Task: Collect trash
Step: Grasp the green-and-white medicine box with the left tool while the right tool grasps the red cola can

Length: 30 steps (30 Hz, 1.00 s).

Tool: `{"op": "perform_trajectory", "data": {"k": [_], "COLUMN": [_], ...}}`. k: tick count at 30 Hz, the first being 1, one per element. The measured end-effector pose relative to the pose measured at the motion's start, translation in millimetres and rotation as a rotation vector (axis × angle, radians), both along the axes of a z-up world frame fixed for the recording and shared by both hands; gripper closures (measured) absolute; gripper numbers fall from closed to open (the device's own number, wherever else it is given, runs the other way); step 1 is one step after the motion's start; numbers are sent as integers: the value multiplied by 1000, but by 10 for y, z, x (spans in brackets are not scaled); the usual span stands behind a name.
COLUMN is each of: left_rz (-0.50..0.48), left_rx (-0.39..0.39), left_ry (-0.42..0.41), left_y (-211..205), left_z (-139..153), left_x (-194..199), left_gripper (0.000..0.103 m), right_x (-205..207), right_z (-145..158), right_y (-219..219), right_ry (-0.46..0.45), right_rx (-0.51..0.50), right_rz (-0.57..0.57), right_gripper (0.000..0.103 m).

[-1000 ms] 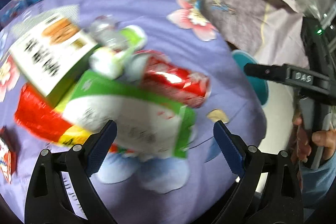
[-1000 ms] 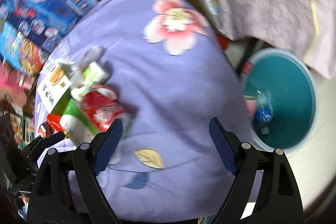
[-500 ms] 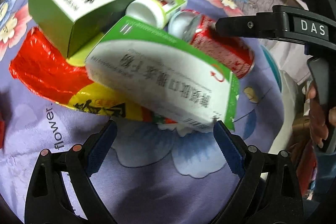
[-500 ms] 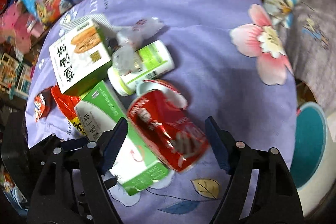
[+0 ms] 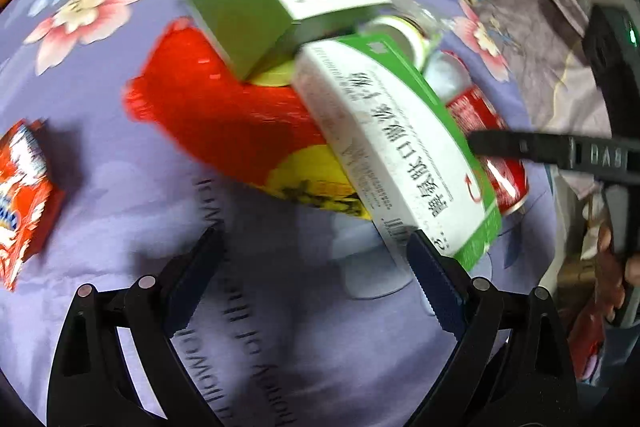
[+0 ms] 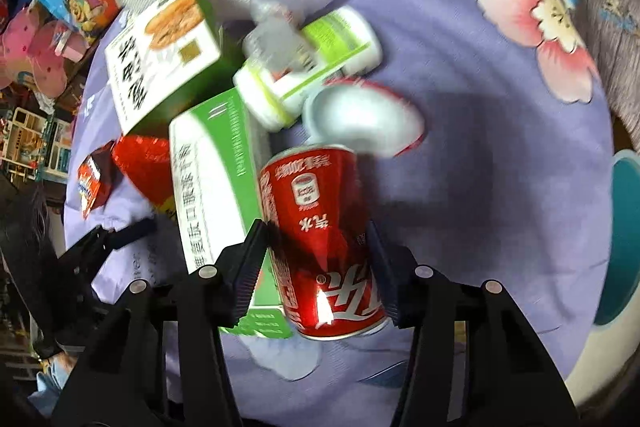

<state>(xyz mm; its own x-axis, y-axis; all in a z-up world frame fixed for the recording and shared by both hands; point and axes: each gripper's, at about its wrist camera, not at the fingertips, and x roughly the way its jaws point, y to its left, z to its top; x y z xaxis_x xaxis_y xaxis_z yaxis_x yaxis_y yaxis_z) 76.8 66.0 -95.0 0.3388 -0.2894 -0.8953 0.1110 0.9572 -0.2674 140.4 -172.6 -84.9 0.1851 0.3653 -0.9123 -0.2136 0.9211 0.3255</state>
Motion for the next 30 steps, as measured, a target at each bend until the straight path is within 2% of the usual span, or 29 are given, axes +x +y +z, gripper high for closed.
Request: {"op": "perform_trajectory", "data": {"k": [3, 12, 15, 19, 25, 30], "left_rz": [33, 51, 31, 2, 19, 47], "left_rx": [2, 2, 17, 40, 76, 175], "left_ry": [-2, -39, -58, -52, -22, 3], "left_y": [143, 189, 65, -176, -488, -680], "left_z": [29, 244, 336, 370, 320, 195], "left_x": [-45, -221, -196, -67, 136, 269], "left_gripper": [10, 10, 10, 10, 10, 10], "right_x": [-69, -284, -333, -350, -405, -416], "right_z": [-53, 72, 222, 315, 276, 177], "right_y": [137, 262, 104, -191, -592, -803], "right_ry": [4, -67, -98, -128, -137, -136], "right_rx": [-25, 31, 80, 90, 119, 159], "right_rz": [21, 32, -6, -72, -147, -180], "right_gripper": [54, 58, 58, 58, 57, 57]}}
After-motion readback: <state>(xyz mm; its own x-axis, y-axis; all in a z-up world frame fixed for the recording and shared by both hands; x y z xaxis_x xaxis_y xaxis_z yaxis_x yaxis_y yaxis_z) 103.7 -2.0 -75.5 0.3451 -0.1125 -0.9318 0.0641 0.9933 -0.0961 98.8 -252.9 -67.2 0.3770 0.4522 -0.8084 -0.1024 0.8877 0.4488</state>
